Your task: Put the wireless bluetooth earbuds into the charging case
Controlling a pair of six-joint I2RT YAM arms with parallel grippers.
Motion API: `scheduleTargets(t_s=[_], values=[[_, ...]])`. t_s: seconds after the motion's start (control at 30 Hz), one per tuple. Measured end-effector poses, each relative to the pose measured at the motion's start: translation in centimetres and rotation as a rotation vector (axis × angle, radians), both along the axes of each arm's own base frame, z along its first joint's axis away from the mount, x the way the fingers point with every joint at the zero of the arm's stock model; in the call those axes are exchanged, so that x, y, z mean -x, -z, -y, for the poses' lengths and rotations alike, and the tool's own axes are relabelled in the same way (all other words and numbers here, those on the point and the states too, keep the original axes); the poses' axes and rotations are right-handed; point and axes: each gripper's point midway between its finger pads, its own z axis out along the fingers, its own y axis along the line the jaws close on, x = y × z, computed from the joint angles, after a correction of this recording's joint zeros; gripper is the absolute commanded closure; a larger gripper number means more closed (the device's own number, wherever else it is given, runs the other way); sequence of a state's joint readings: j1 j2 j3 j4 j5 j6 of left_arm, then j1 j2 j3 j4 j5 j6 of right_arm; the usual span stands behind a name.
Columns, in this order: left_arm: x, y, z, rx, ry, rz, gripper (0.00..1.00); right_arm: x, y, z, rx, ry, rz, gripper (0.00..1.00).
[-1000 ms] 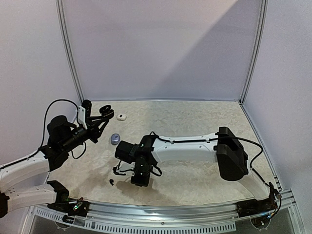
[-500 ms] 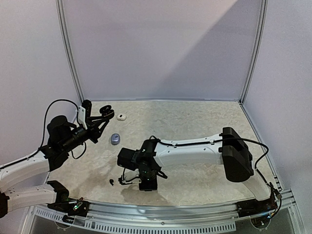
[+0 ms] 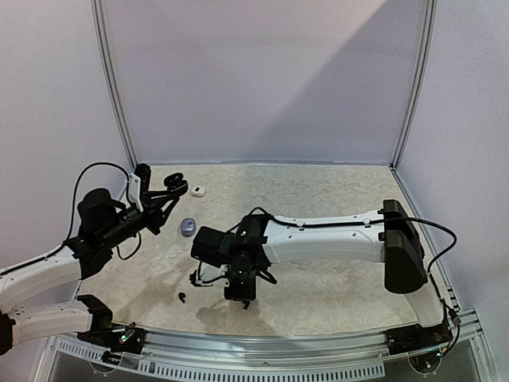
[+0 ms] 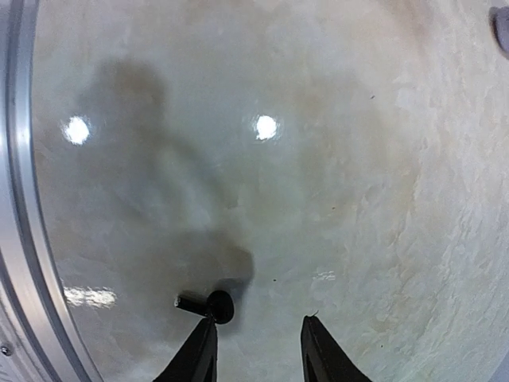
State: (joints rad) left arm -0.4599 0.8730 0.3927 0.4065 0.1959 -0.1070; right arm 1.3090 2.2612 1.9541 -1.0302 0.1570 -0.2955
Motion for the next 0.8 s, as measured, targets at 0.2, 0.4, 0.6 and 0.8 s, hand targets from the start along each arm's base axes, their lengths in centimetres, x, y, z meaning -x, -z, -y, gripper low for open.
scheduleTargets(t_s=[0.2, 0.4, 0.6, 0.8], values=[[0.0, 0.0, 0.0, 0.000, 0.002, 0.000, 1.00, -3.0, -2.8, -0.7, -0.191, 0.437, -0.122, 0.33], [0.0, 0.0, 0.0, 0.000, 0.002, 0.002, 1.00, -6.5, -2.7, 1.6, -0.274, 1.059, -0.273, 0.33], [0.0, 0.0, 0.0, 0.003, 0.003, 0.007, 1.00, -3.3, -2.0, -0.7, -0.232, 1.236, -0.397, 0.37], [0.1, 0.0, 0.1, 0.005, 0.008, 0.011, 1.00, -0.2, 1.7, 0.2, -0.078, 1.291, -0.411, 0.42]])
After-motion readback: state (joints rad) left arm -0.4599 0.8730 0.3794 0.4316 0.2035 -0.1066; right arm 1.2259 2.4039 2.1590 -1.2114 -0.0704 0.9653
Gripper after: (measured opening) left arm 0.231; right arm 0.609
